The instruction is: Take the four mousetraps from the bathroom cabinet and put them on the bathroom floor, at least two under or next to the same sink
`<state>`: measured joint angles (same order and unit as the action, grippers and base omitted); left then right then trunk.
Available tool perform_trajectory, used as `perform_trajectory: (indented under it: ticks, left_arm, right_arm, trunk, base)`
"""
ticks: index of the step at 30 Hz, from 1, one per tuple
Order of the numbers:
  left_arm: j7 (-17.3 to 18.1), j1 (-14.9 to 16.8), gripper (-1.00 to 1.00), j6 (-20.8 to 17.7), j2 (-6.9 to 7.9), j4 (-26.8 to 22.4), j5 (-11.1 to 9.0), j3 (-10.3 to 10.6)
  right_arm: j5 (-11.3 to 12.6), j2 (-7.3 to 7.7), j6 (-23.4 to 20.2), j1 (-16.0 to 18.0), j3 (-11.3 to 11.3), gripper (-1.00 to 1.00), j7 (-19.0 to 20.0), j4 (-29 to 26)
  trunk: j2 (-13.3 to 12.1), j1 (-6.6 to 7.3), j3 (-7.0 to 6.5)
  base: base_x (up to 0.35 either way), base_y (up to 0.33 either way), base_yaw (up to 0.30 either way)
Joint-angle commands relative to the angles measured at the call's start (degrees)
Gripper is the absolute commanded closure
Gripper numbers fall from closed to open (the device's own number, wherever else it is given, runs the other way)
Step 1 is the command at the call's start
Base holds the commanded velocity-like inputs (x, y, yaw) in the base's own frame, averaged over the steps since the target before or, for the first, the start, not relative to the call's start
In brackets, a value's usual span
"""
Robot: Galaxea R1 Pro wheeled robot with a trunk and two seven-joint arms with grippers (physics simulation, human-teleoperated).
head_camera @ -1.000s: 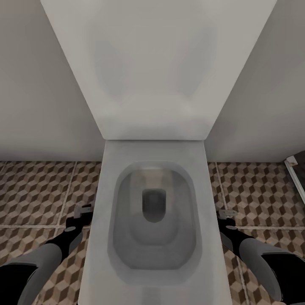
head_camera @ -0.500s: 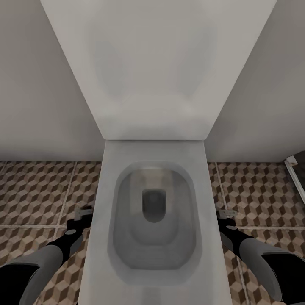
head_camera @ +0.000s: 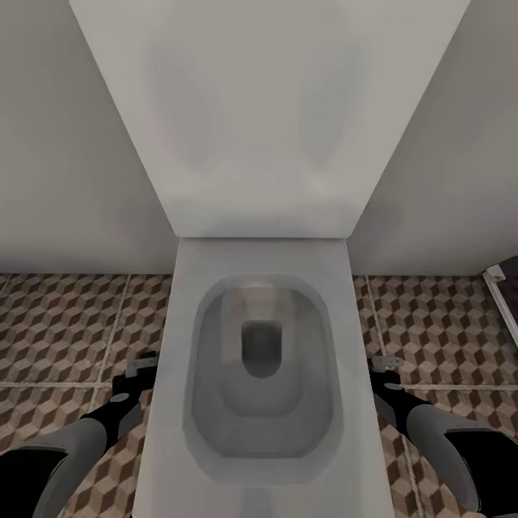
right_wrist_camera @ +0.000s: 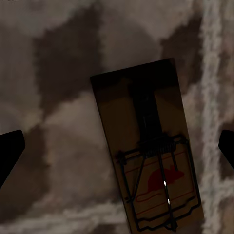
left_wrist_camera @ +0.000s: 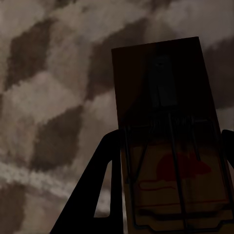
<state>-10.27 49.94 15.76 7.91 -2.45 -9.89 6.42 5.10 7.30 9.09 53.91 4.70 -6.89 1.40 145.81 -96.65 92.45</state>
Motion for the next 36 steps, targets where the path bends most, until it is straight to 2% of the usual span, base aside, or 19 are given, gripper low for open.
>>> perform_trajectory:
  ticks: [1, 21, 22, 36]
  left_arm:
    - [-0.27, -0.01, 1.0, 0.12, 0.0, 0.55, -0.75, 0.79]
    - [-0.27, -0.02, 1.0, 0.05, -0.09, 0.82, -0.74, 0.8]
    - [-0.27, -0.02, -1.0, 0.05, -0.09, 0.81, -0.74, 0.8]
    - [-0.27, -0.02, -1.0, 0.06, -0.09, 0.82, -0.66, 0.85]
  right_arm:
    - [0.53, -0.01, 0.3, 0.05, 0.49, -1.0, -0.06, 0.16]
    - [0.48, -0.01, 0.35, 0.05, 0.49, -1.0, -0.06, 0.13]
    - [0.47, -0.01, 0.36, 0.05, 0.49, -1.0, -0.06, 0.12]
    - [0.51, 0.08, 0.42, 0.05, 0.49, -1.0, -0.06, 0.09]
  trunk:
    - [0.01, 0.0, 0.04]
    - [0.01, 0.0, 0.04]
    - [0.01, 0.0, 0.04]
    - [0.01, 0.0, 0.04]
  base:
    - [0.0, 0.0, 0.0]
    - [0.0, 0.0, 0.0]
    - [0.0, 0.0, 0.0]
    - [0.0, 0.0, 0.0]
